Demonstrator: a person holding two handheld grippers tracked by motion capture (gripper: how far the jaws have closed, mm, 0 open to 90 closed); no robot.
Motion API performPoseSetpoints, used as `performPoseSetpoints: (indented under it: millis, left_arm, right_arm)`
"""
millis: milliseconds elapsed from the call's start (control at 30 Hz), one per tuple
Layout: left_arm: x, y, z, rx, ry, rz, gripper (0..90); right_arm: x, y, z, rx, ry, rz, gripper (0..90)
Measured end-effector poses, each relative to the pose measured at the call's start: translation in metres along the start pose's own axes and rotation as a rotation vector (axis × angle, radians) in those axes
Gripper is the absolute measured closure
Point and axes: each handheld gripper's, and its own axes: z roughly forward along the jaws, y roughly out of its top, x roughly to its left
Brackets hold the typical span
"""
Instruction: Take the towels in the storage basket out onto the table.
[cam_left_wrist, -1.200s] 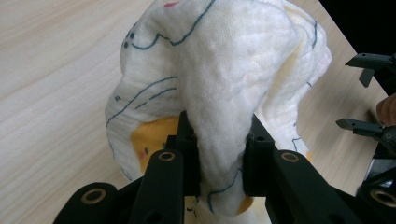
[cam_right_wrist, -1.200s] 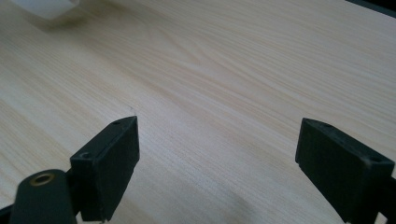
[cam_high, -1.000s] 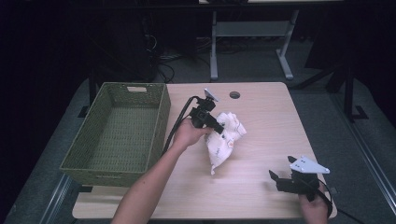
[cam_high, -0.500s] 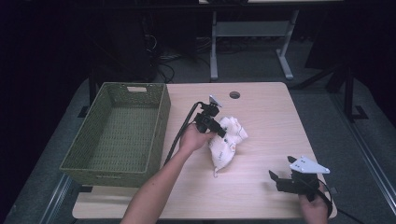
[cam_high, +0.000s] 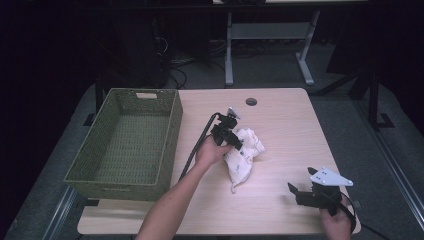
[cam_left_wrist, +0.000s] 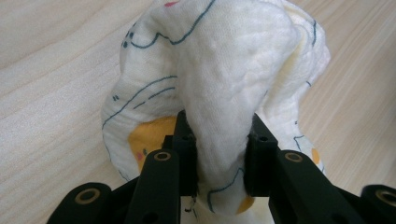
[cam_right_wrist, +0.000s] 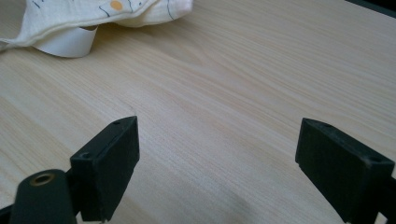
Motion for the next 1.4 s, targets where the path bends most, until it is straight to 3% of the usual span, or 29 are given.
performPoseSetpoints:
  millis: [400,767,900,1167,1400]
  left_arm:
    - [-0.003,0.0,0.005,0.013,0.051,0.012,68.0]
    - [0.001,-0.003,0.004,0.001,0.056,-0.001,61.0]
    - [0.001,-0.004,0.002,-0.007,0.073,0.003,54.5]
    - [-0.005,-0.005,-0.008,-0.039,0.066,0.038,38.1]
    - [-0.009,-0.01,-0.021,-0.064,0.077,0.07,31.4]
  right_arm:
    - [-0.001,0.0,0.0,0.0,0.0,0.0,13.2]
    - [0.0,0.0,0.0,0.002,0.0,-0.004,13.2]
    - [0.0,0.0,0.001,0.003,0.0,-0.006,13.2]
    - [0.0,0.0,0.002,0.009,-0.003,-0.005,13.2]
    - [0.001,0.001,0.003,0.011,0.0,-0.003,13.2]
